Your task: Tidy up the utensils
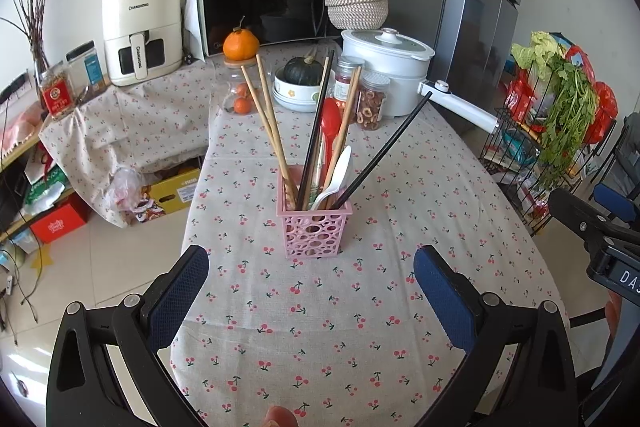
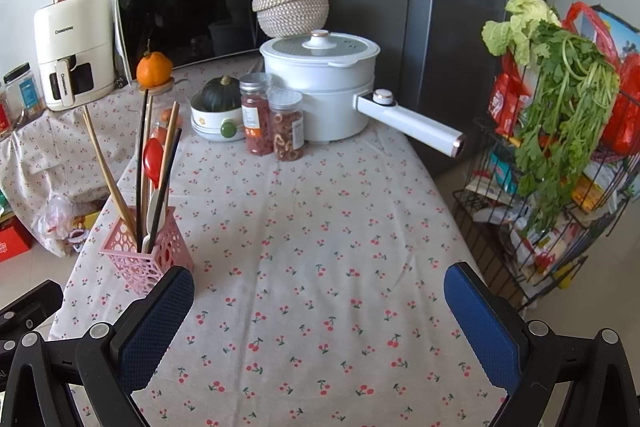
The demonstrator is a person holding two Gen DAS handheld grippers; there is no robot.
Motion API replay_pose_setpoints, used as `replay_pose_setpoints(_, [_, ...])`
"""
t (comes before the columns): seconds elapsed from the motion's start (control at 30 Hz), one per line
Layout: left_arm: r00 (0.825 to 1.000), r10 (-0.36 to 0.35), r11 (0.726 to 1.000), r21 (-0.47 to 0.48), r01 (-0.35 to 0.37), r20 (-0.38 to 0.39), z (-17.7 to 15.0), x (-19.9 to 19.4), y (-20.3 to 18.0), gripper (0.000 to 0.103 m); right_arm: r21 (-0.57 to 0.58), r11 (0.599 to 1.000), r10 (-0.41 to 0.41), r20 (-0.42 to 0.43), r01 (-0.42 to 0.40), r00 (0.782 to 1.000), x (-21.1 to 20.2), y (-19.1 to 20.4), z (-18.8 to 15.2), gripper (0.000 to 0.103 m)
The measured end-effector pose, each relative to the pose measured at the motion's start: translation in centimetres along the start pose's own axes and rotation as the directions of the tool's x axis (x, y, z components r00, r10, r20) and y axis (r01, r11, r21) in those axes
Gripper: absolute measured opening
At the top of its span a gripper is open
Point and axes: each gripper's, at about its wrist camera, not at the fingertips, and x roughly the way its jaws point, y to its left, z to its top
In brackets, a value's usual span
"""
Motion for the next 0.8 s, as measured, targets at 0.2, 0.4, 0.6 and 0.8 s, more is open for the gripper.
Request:
replay_pose_setpoints(0.2, [1.000, -0.001, 1.000, 0.005, 0.001, -0.005, -0.10, 0.07, -0.07, 0.103, -0.001, 1.000, 0.001, -0.007, -0.001, 1.000, 0.12, -0.01, -0.01, 0.103])
replay_pose_setpoints(0.4, [1.000, -0.002, 1.000, 0.005, 0.002, -0.004, -0.08, 0.06, -0.03, 0.103, 0.002, 1.000, -0.002, -0.006, 0.002, 1.000, 0.15, 0.00, -0.07, 0.103])
replay_pose_setpoints(0.6, [1.000, -0.001, 1.000, 0.005, 0.001, -0.005, -0.08, 0.05, -0.06, 0.103, 0.004, 1.000, -0.003, -0.006, 0.003, 1.000, 0.21, -0.16, -0.13, 0.103])
replay_pose_setpoints(0.8, [1.000, -0.002, 1.000, 0.003, 0.002, -0.007, -0.18, 0.08, -0.08, 0.103, 0.005, 1.000, 0.002, -0.012, -0.002, 1.000, 0.25, -0.28, -0.17, 0.103])
